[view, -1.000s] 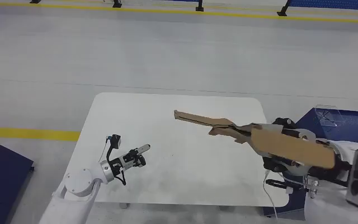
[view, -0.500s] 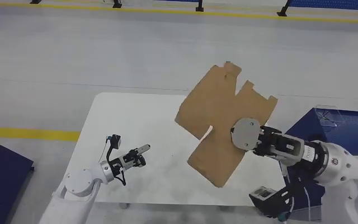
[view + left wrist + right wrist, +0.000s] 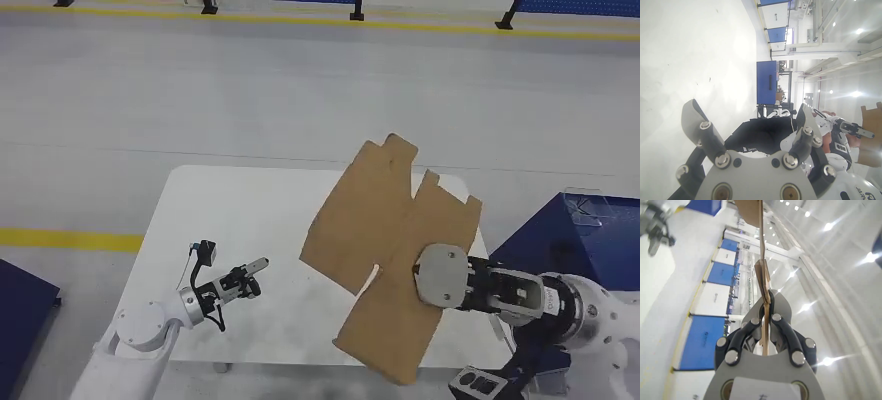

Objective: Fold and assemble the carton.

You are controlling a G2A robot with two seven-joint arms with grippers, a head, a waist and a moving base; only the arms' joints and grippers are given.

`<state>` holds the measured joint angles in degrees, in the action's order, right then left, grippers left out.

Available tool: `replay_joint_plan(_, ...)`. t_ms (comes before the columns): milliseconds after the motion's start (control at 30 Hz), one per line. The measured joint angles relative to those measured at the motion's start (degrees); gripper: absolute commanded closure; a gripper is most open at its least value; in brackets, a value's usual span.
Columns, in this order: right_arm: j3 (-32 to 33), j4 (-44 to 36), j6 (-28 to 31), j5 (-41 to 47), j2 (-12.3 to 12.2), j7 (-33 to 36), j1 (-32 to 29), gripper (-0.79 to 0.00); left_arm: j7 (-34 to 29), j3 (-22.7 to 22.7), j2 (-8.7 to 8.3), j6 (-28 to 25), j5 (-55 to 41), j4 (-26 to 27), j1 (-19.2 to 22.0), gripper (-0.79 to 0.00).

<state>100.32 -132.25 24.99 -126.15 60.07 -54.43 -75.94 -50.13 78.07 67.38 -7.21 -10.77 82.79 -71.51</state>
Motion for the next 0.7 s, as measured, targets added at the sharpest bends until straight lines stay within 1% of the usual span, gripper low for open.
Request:
replay_joint_plan(33, -0.2, 0.8, 3.6, 8.3, 0.2, 2.5, 0.7, 0.0, 0.0, 0.0, 0.0, 0.0, 0.0, 0.0, 0.0, -0.785)
replay_joint_plan(100, -0.9, 2.3, 8.2, 21.1, 0.5, 7.0, 1.8, 0.0, 0.0, 0.0, 0.0, 0.0, 0.0, 0.0, 0.0, -0.785)
replay_joint_plan(133, -1.5, 3.3, 10.7, 29.2, 0.7, 10.9, 2.5, 0.0, 0.0, 0.0, 0.0, 0.0, 0.0, 0.0, 0.0, -0.785)
replay_joint_plan(200, -3.3, 4.5, 14.3, 41.3, 0.8, 17.2, 3.3, 0.0, 0.0, 0.0, 0.0, 0.0, 0.0, 0.0, 0.0, -0.785)
replay_joint_plan(233, -4.9, 5.1, 16.6, 49.2, 0.8, 21.8, 3.6, 0.0, 0.0, 0.0, 0.0, 0.0, 0.0, 0.0, 0.0, -0.785)
replay_joint_plan(300, -7.9, 6.2, 19.3, 61.4, 0.7, 29.0, 3.4, 0.0, 0.0, 0.0, 0.0, 0.0, 0.0, 0.0, 0.0, -0.785)
replay_joint_plan(333, -10.0, 6.5, 20.4, 69.8, 0.6, 34.1, 3.4, 0.0, 0.0, 0.0, 0.0, 0.0, 0.0, 0.0, 0.0, -0.785)
replay_joint_plan(400, -12.6, 6.5, 20.4, 81.3, 0.2, 42.2, 3.4, 0.0, 0.0, 0.0, 0.0, 0.0, 0.0, 0.0, 0.0, -0.785)
replay_joint_plan(433, -14.2, 6.2, 19.6, 88.2, 0.0, 47.4, 3.1, 0.0, 0.0, 0.0, 0.0, 0.0, 0.0, 0.0, 0.0, -0.785)
replay_joint_plan(500, -16.1, 5.8, 18.4, 97.8, -0.3, 54.4, 2.6, 0.0, 0.0, 0.0, 0.0, 0.0, 0.0, 0.0, 0.0, -0.785)
replay_joint_plan(533, -17.4, 5.3, 17.1, 103.9, -0.6, 59.1, 1.7, 0.0, 0.0, 0.0, 0.0, 0.0, 0.0, 0.0, 0.0, -0.785)
replay_joint_plan(633, -19.6, 4.0, 13.3, 116.5, -1.4, 70.3, -0.4, 0.0, 0.0, 0.0, 0.0, 0.0, 0.0, 0.0, 0.0, -0.785)
replay_joint_plan(700, -19.3, 3.7, 12.6, 121.7, -1.7, 75.0, -1.1, 0.0, 0.0, 0.0, 0.0, 0.0, 0.0, 0.0, 0.0, -0.785)
